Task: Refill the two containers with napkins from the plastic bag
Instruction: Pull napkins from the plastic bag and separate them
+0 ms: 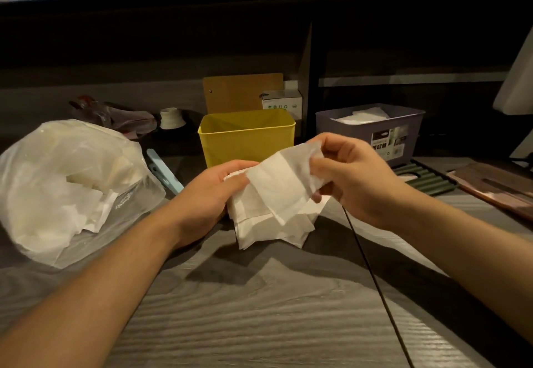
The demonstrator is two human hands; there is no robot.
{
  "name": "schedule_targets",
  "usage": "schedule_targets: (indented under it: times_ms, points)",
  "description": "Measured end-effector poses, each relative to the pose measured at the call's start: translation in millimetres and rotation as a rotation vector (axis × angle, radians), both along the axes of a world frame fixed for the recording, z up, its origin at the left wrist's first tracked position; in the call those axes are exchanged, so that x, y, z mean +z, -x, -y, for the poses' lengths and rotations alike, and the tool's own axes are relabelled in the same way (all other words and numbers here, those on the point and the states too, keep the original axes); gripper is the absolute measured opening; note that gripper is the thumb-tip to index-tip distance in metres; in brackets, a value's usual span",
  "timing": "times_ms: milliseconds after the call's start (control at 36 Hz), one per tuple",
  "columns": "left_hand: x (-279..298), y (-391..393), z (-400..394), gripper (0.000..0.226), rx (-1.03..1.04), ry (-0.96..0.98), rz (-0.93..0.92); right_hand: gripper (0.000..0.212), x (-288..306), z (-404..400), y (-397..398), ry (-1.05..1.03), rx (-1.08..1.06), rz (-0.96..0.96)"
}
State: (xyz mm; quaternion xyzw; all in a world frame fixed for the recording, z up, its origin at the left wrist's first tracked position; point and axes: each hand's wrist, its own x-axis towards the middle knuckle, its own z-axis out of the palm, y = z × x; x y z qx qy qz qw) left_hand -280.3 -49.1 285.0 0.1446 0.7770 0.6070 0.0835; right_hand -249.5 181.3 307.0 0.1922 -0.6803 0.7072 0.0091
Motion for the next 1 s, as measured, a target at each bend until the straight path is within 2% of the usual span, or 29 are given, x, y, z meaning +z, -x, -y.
schedule_targets:
  times_ms: [111, 194, 333, 500, 639, 806, 861, 944, 1000]
  points:
    - [4, -4, -7, 0.041, 0.043, -0.131, 0.068, 0.005, -11, 11, 2, -0.166, -0.204, 0.07]
    - [5, -5, -6, 0.056, 0.009, -0.156, 0.089, 0.004, -14, 15, 3, -0.237, -0.28, 0.089]
    - [2, -3, -1, 0.04, -0.045, 0.007, -0.064, 0.008, -17, 22, 7, -0.244, -0.308, 0.126]
    - [0, -2, -1, 0.043, -0.058, -0.015, -0.075, 0.009, -17, 20, 8, -0.276, -0.253, 0.141]
    - [0, -1, -1, 0.051, -0.065, -0.048, -0.063, 0.014, -17, 20, 11, -0.16, -0.247, 0.193]
    - [-2, -1, 0, 0.038, -0.04, -0.017, -0.097, 0.014, -19, 20, 10, -0.178, -0.259, 0.194]
    - [-2, -1, 0, 0.035, -0.018, -0.015, -0.093, 0.015, -18, 18, 11, -0.278, -0.29, 0.102]
    - [-2, 0, 0, 0.035, 0.019, -0.052, -0.076, 0.022, -14, 5, 9, -0.543, -0.356, -0.237]
    - [-2, 1, 0, 0.036, 0.043, -0.064, -0.074, 0.021, -9, -7, 5, -0.654, -0.248, -0.377]
